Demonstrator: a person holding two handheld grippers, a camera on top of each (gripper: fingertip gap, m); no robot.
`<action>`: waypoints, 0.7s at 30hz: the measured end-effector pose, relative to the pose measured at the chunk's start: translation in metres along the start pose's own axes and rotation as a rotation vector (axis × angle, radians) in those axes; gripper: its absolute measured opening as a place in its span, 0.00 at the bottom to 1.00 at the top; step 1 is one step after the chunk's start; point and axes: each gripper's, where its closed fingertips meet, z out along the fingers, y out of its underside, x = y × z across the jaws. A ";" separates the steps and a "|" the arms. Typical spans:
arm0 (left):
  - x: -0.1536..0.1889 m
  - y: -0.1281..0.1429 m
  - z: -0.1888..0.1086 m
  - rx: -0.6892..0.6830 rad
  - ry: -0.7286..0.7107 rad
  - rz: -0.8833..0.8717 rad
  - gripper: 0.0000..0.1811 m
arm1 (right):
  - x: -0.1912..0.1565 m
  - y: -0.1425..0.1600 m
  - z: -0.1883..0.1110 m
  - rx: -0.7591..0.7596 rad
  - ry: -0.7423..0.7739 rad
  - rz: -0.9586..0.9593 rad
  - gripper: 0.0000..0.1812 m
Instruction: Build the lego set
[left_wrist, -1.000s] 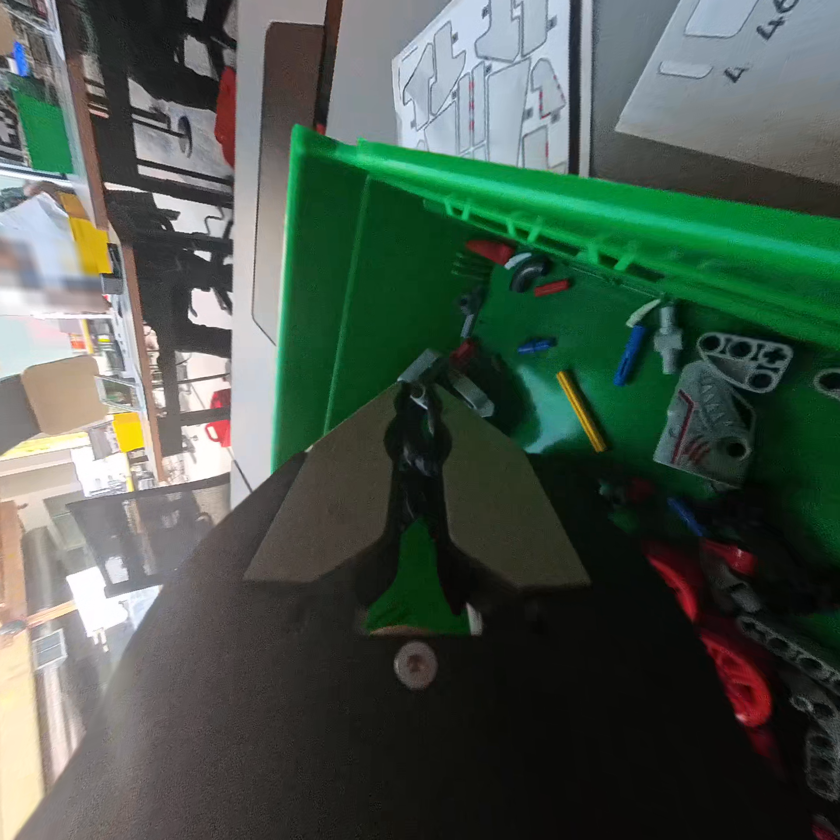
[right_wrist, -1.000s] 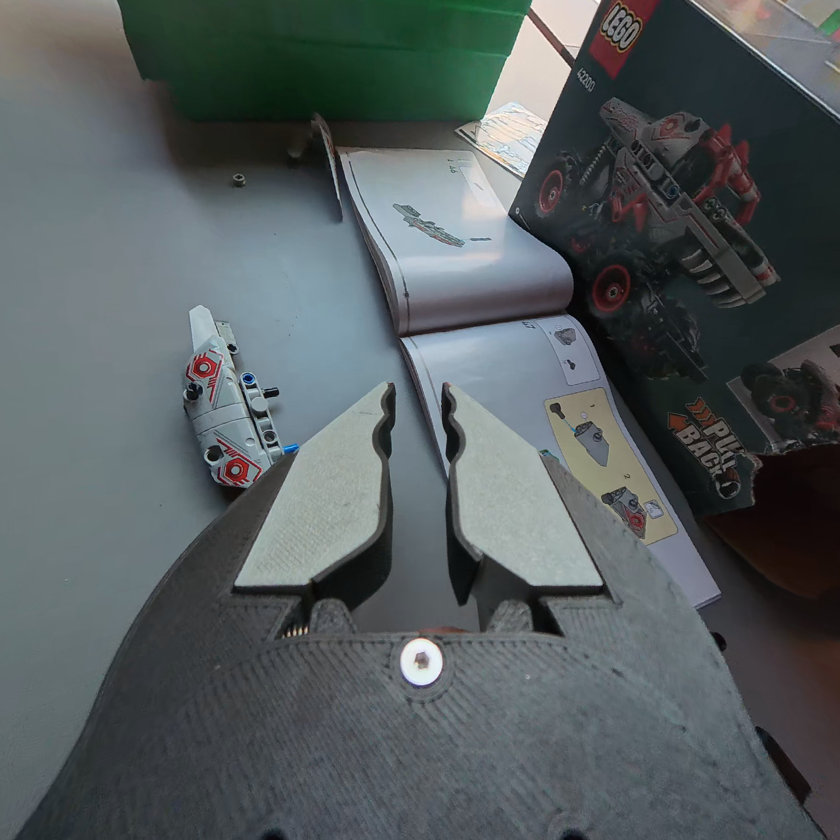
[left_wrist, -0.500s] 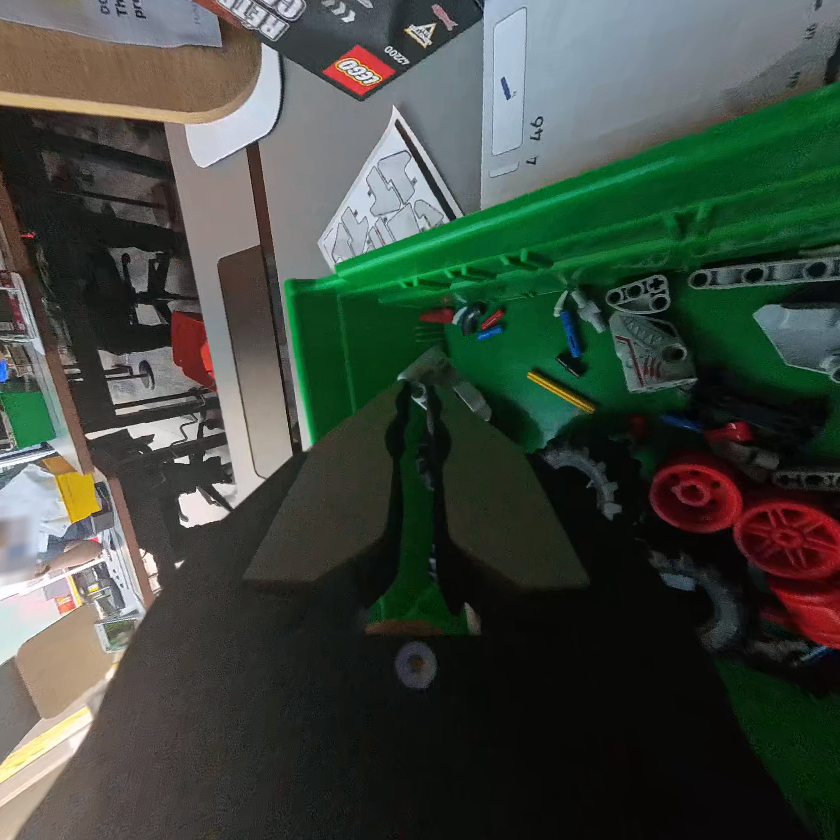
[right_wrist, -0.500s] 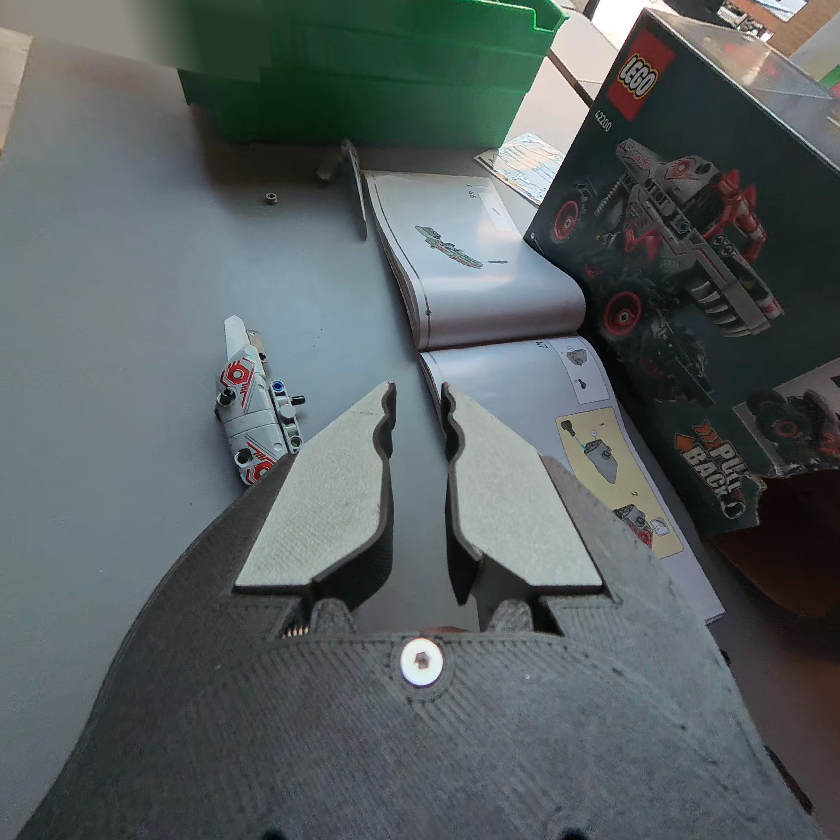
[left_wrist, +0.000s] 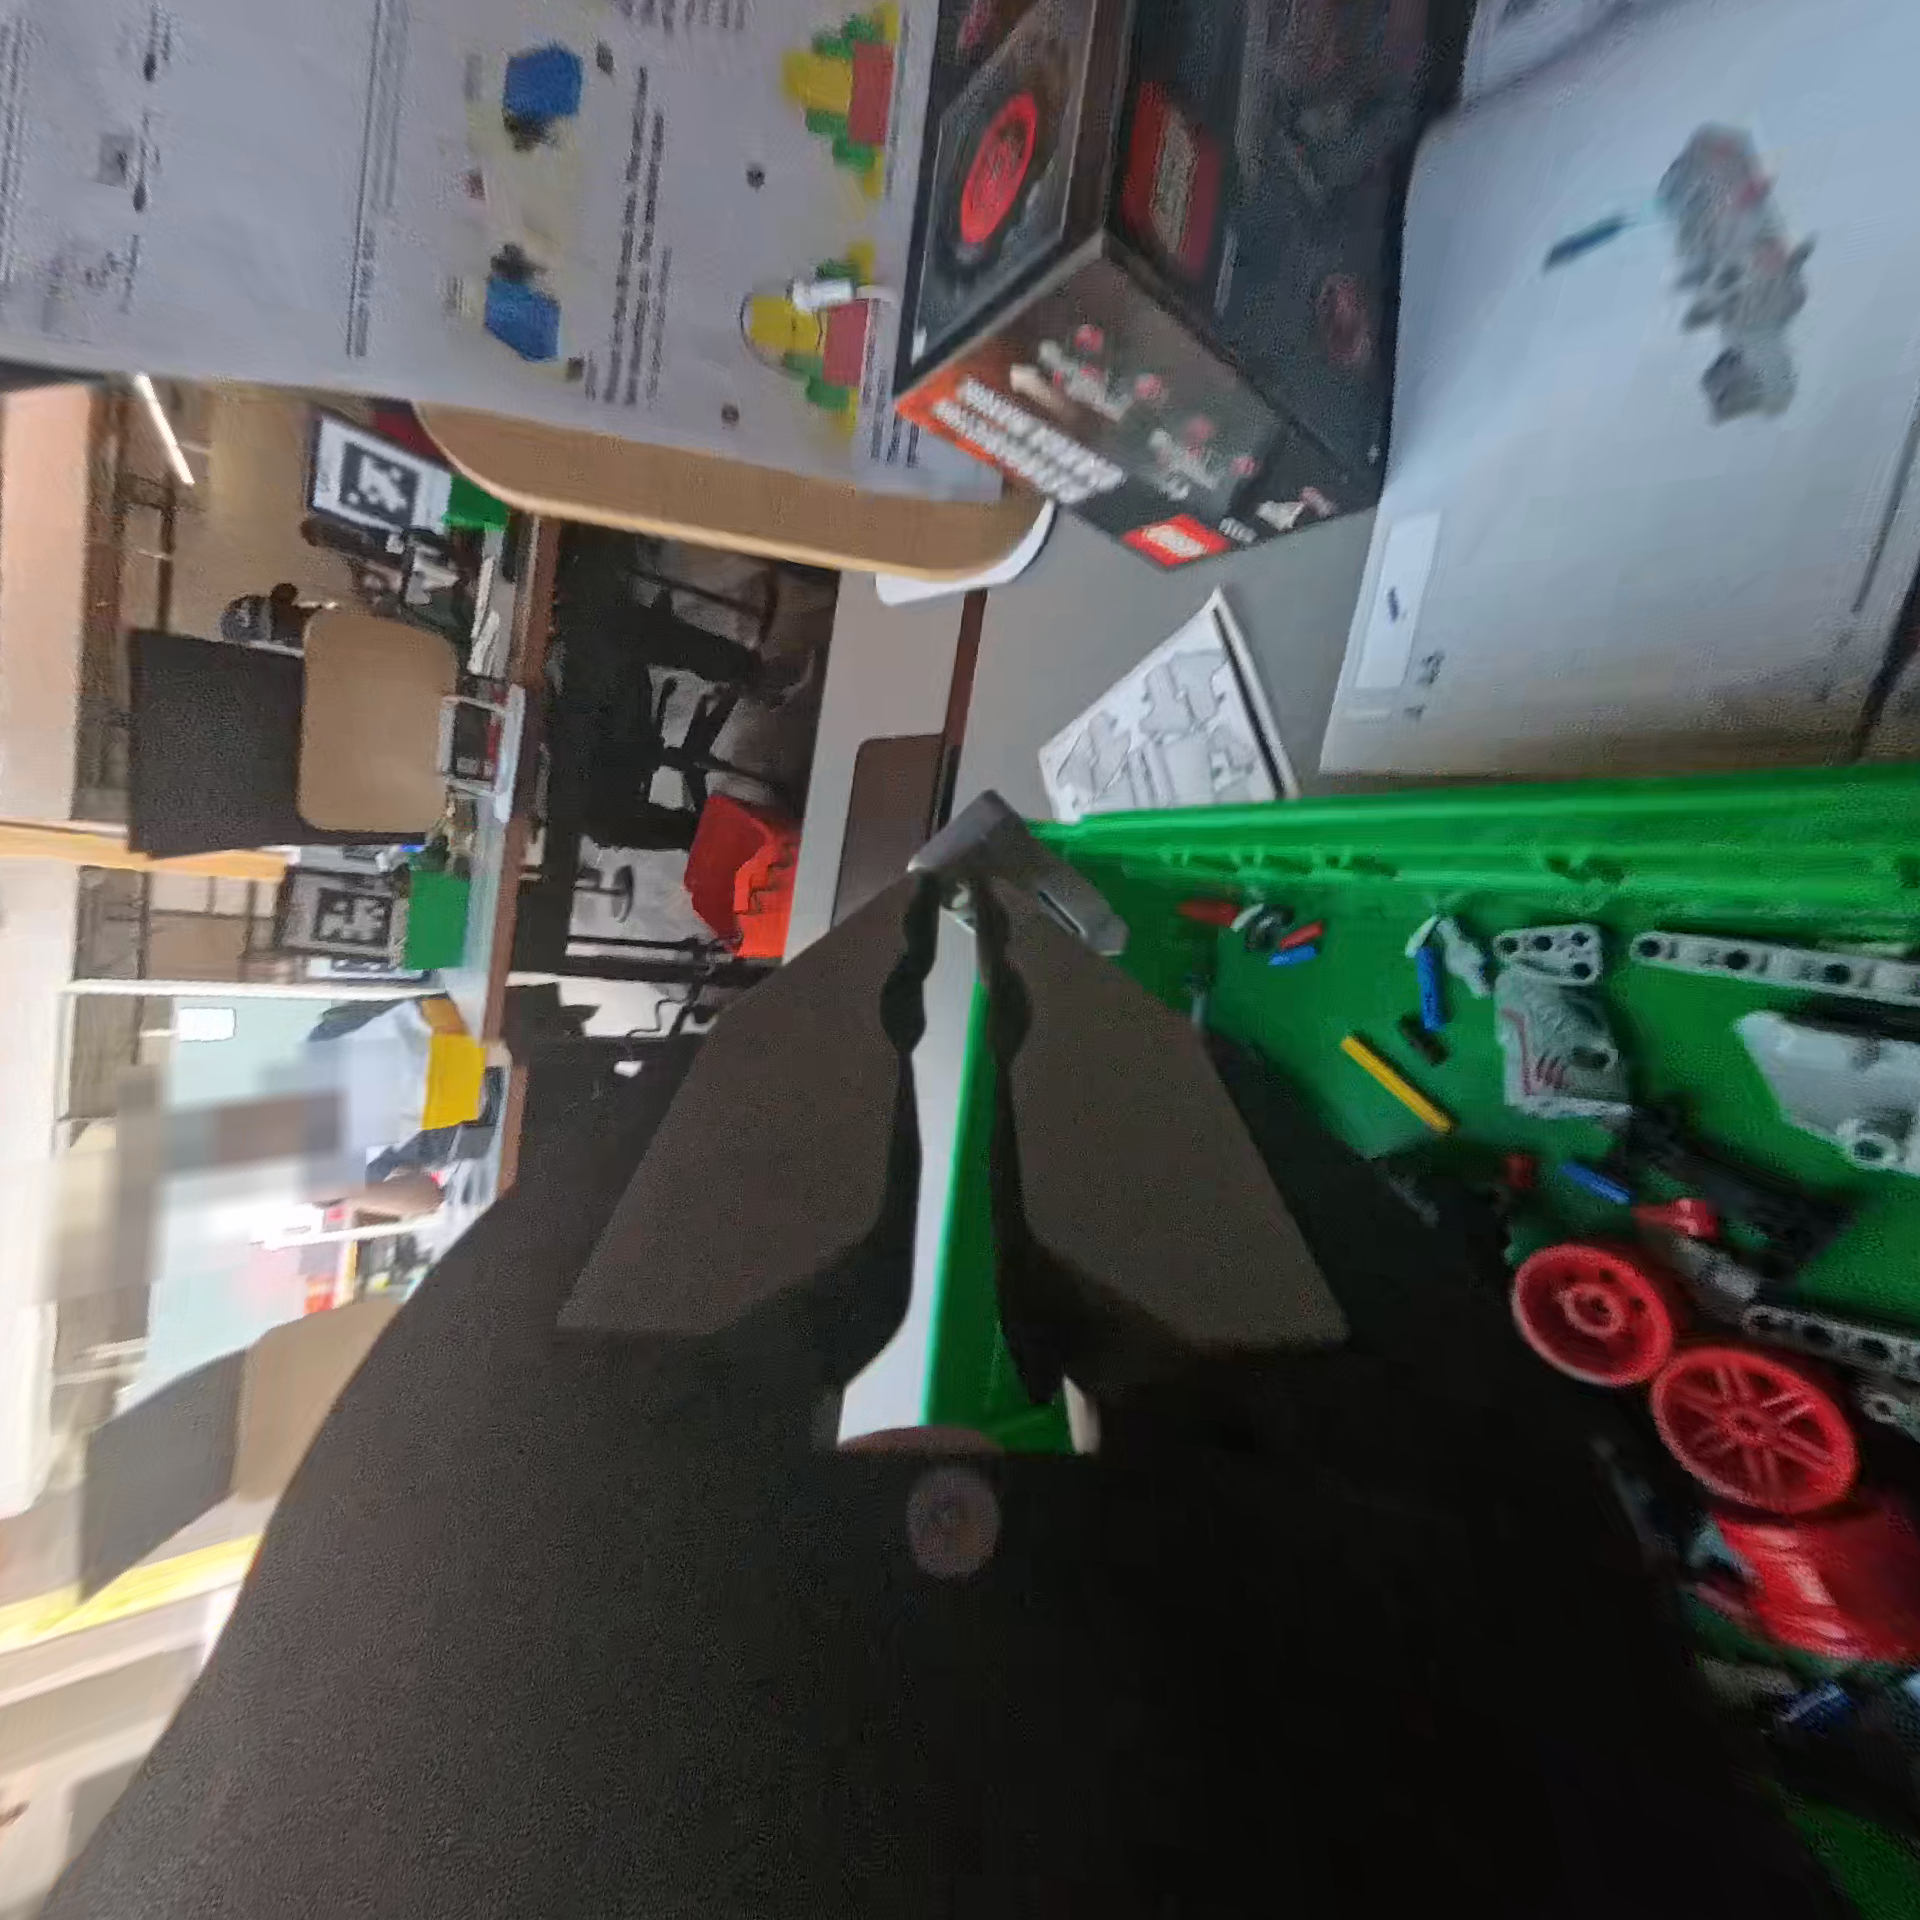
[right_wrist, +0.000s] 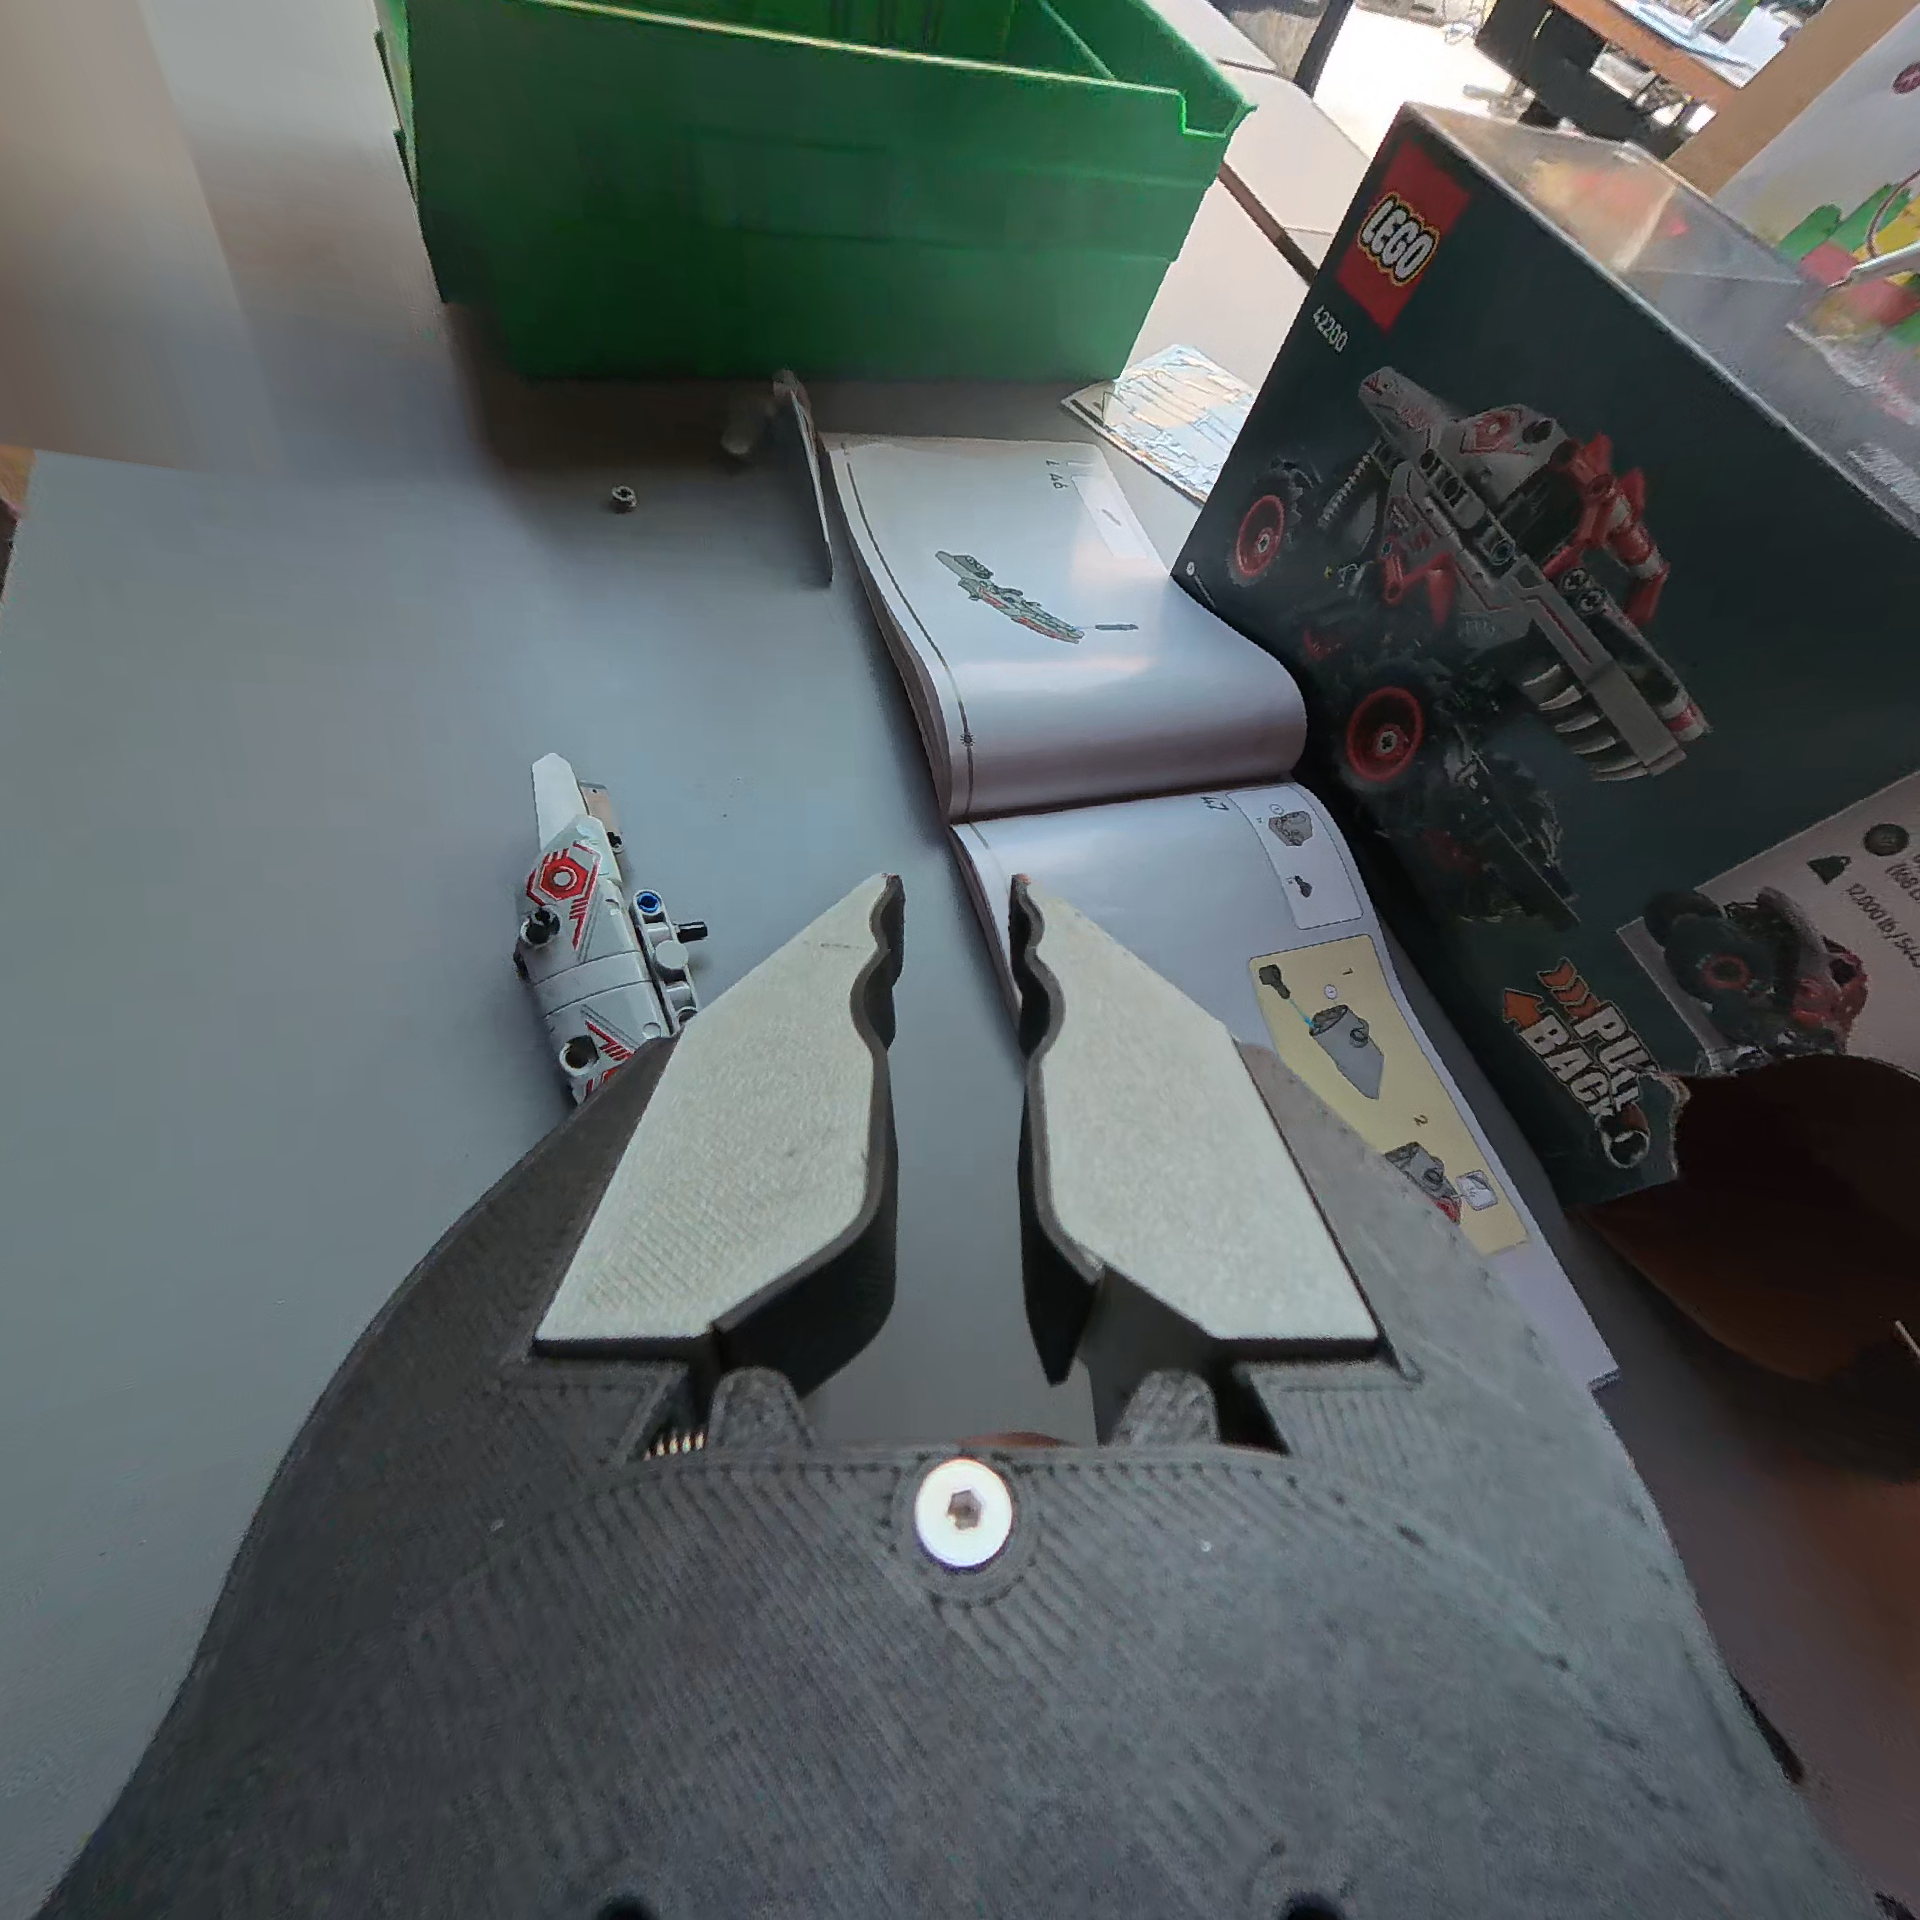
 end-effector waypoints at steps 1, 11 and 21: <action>0.005 -0.025 -0.003 0.072 0.052 -0.026 0.01 | 0.001 -0.001 -0.002 0.006 0.003 0.003 0.09; 0.187 -0.284 0.071 0.458 0.620 0.442 0.01 | -0.003 -0.004 -0.063 0.111 -0.080 0.013 0.12; 0.285 -0.327 0.130 0.436 0.809 0.693 0.02 | -0.028 0.070 -0.084 -0.115 -0.272 0.075 0.13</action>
